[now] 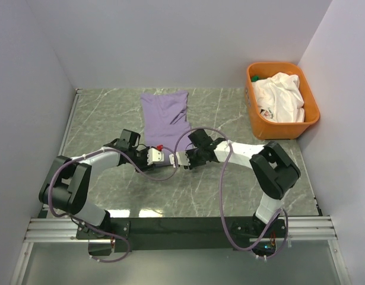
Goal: Fold and stack the t-shirts
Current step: Fold the tshirt
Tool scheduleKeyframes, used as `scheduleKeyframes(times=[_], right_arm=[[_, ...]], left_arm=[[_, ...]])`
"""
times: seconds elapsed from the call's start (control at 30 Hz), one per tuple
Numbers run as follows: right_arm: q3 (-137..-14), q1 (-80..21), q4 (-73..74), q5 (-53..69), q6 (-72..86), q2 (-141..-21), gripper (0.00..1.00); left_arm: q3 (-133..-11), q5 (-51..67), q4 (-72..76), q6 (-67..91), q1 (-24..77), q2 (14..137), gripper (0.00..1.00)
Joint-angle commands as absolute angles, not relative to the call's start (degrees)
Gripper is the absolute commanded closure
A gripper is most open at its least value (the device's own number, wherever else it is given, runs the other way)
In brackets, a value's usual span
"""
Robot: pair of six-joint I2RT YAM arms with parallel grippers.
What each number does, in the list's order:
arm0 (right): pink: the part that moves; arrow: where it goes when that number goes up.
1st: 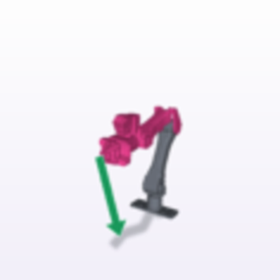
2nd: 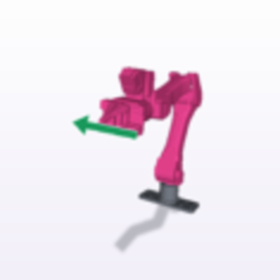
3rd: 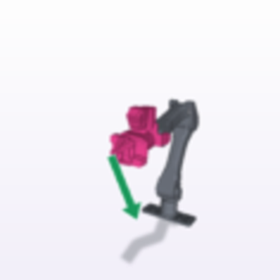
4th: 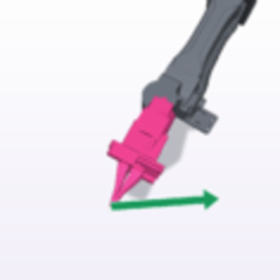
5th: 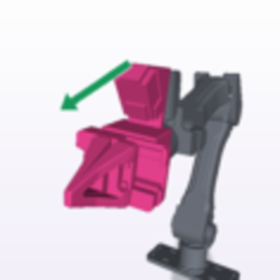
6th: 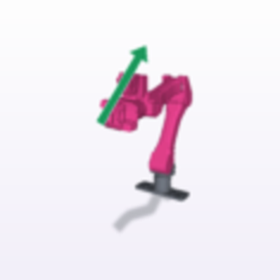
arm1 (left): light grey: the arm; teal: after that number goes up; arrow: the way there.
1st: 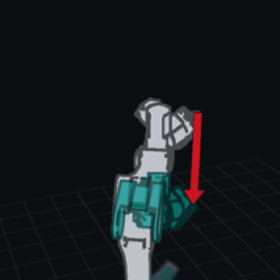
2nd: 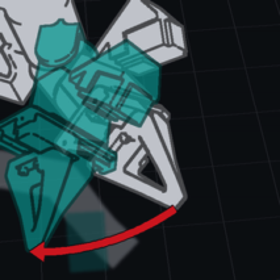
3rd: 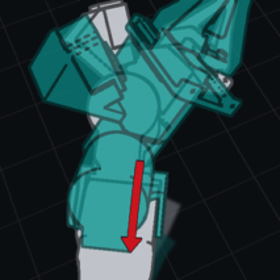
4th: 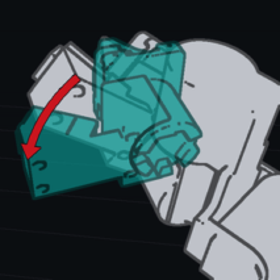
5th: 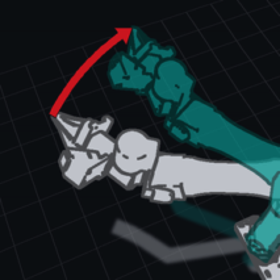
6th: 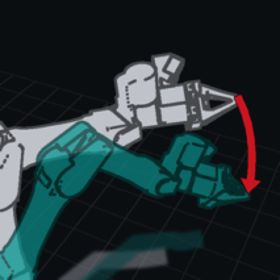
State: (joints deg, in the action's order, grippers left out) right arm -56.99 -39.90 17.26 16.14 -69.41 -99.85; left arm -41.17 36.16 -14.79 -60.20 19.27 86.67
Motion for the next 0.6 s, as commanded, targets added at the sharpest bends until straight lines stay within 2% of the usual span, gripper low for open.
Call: scheduleKeyframes(times=[0.0,0.07,0.1,0.13,0.17,0.2,0.3,0.33,0.57], right_arm=[[-58.9,-40.5,17.1,14.9,-69.7,-101.8,0.71],[-58.6,-40.6,16.4,14.3,-69.6,-101.8,0.80],[-58.5,-40.4,16.3,14.2,-69.5,-101.8,0.92],[-58.2,-40.5,16.3,14.0,-69.3,-101.6,0.98],[-57.9,-40.5,15.7,13.9,-69.0,-101.0,1.00],[-57.6,-40.5,15.7,13.5,-68.6,-100.6,1.00],[-56.5,-40.5,16.8,13.5,-67.9,-98.2,1.00],[-55.8,-40.5,17.1,13.9,-67.5,-97.3,1.00],[-52.6,-41.5,21.0,15.3,-63.5,-86.3,1.00]], left_arm=[[-43.0,35.2,-14.1,-58.9,20.6,87.2,0.53],[-42.7,33.7,-13.7,-58.1,21.5,87.6,0.57],[-42.7,33.3,-13.4,-57.8,21.8,87.8,0.64],[-42.6,33.1,-13.5,-57.8,22.1,87.9,0.68],[-42.6,33.1,-13.5,-57.7,22.2,87.9,0.73],[-42.6,33.0,-13.4,-57.7,22.2,87.7,0.82],[-41.9,32.8,-13.5,-58.4,21.9,86.4,0.97],[-41.7,33.2,-14.5,-58.6,21.7,85.9,0.99],[-41.7,38.9,-22.7,-57.5,22.1,76.5,0.99]])
